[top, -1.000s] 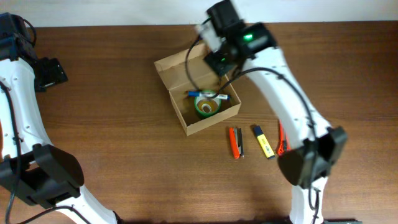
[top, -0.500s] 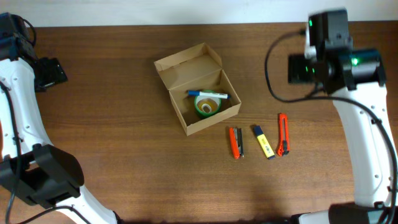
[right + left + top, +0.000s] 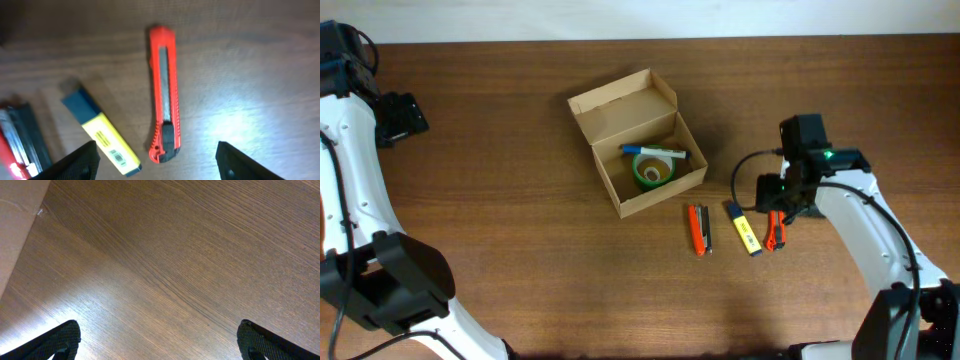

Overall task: Pack container
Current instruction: 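Lower the right gripper onto the orange box cutter and grasp it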

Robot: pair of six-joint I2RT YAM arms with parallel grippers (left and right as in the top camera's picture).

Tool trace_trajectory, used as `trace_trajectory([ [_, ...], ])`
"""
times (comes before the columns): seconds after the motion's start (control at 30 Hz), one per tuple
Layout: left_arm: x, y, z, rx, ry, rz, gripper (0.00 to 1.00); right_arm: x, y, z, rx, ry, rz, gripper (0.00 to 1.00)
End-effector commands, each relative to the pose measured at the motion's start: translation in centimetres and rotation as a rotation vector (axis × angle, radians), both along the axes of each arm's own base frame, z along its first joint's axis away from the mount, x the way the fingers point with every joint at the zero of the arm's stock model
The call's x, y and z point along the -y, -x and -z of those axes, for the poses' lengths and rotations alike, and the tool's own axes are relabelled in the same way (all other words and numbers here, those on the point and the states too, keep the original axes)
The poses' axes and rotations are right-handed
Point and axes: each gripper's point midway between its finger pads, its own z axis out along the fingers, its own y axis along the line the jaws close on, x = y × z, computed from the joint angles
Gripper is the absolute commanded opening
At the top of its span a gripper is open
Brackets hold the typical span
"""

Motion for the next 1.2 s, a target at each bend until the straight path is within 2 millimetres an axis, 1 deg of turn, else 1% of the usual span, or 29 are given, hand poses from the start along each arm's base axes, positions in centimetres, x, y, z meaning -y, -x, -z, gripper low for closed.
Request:
trace_trajectory([
  [0.0,0.1,0.3,-0.9,0.012,-0.014,0.011,1.00,1.0,1.1,1.0,-0.018,-0.039,0.058,0.75],
  [0.1,0.1,0.3,-0.9,0.012,-0.014,0.011,1.00,2.0,1.8,1.7,-0.034,-0.066,0.104,0.73],
  [0.17,0.1,0.3,-0.9,0.012,-0.014,0.011,1.00,2.6,1.9,1.9,-0.038,-0.074,0.100,0.71],
  [0.27,0.1,0.3,-0.9,0.012,-0.014,0.011,1.00,2.4,1.8,2.1,-0.041,-0.113,0.092,0.71],
  [0.4,0.1,0.3,-0.9,0.012,-0.014,0.011,1.00,1.5,1.9,2.5,-0.058,-0.160,0.054,0.71],
  [0.57,0.1,0.3,-0.9,0.012,-0.014,0.011,1.00,1.5,2.1,3.5,-0.095,-0.162,0.053,0.71],
  [0.7,0.1,0.3,-0.9,0.012,-0.014,0.011,1.00,1.7,1.8,4.6,-0.113,-0.153,0.037,0.69],
  [0.8,0.1,0.3,-0.9,0.012,-0.014,0.011,1.00,1.7,1.4,5.2,-0.110,-0.153,0.037,0.69],
  [0.9,0.1,0.3,-0.9,0.012,-0.014,0.011,1.00,2.0,1.4,5.6,-0.121,-0.138,0.038,0.68],
  [1.07,0.1,0.3,-0.9,0.012,-0.014,0.011,1.00,2.0,1.0,5.8,-0.114,-0.095,-0.011,0.68],
  [1.17,0.1,0.3,-0.9,0.012,-0.014,0.011,1.00,1.5,0.7,5.8,-0.108,-0.062,-0.081,0.68],
])
